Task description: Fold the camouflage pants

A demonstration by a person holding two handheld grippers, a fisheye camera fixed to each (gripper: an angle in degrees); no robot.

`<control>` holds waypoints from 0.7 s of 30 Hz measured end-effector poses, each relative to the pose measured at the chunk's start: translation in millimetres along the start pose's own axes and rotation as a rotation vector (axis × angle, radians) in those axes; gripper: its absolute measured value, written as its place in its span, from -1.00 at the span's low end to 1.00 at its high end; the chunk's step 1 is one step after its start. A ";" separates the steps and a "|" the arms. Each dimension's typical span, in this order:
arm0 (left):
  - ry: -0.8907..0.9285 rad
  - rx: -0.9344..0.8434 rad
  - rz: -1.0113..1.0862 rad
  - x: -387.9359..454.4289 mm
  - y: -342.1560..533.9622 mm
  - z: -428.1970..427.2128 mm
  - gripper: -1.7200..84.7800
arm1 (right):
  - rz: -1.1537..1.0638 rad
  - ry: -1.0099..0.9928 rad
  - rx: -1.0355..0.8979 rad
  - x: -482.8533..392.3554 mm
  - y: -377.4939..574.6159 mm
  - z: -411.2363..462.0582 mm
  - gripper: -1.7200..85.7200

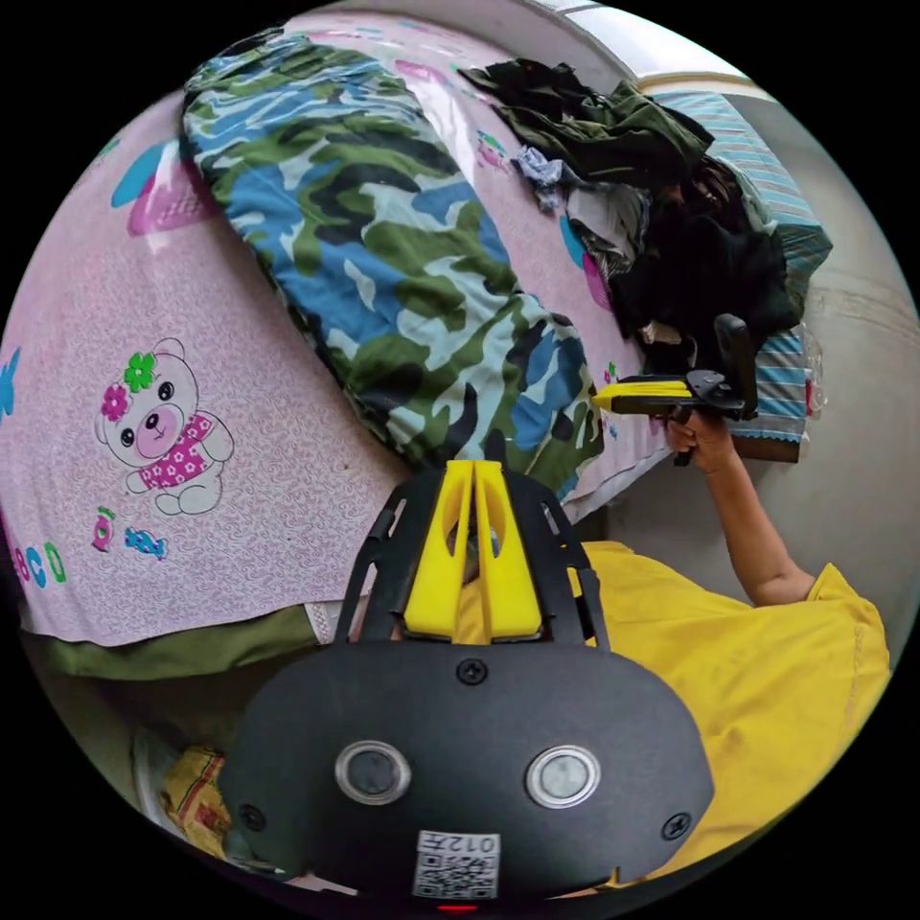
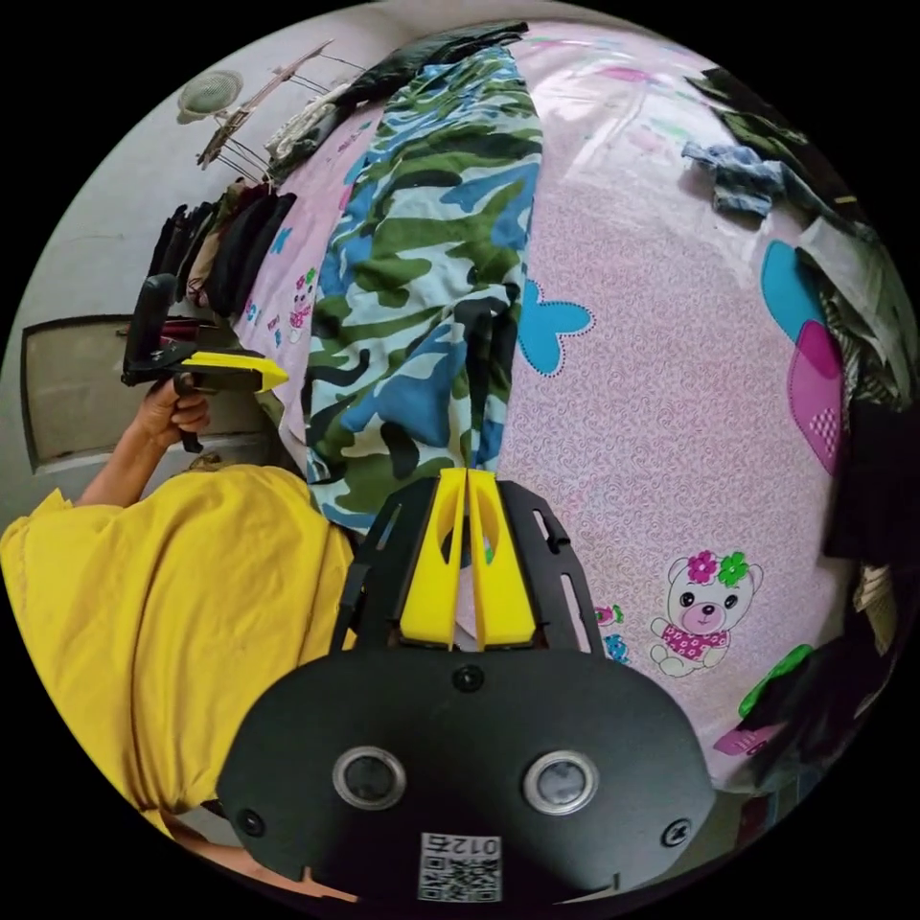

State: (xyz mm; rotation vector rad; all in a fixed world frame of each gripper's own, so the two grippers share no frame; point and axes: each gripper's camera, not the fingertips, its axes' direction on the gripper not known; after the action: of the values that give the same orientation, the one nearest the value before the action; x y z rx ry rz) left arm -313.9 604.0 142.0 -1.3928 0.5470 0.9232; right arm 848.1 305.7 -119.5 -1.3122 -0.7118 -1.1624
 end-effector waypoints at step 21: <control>-0.030 0.128 -0.268 -34.0 -55.6 -65.5 -0.85 | 0.207 -0.173 0.230 70.2 -31.2 -49.4 -0.83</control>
State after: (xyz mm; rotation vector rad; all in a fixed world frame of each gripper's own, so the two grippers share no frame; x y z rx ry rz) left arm -275.6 536.7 192.4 -1.2975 0.3785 0.6800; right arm 831.4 245.4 -52.9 -1.2668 -0.7900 -0.7840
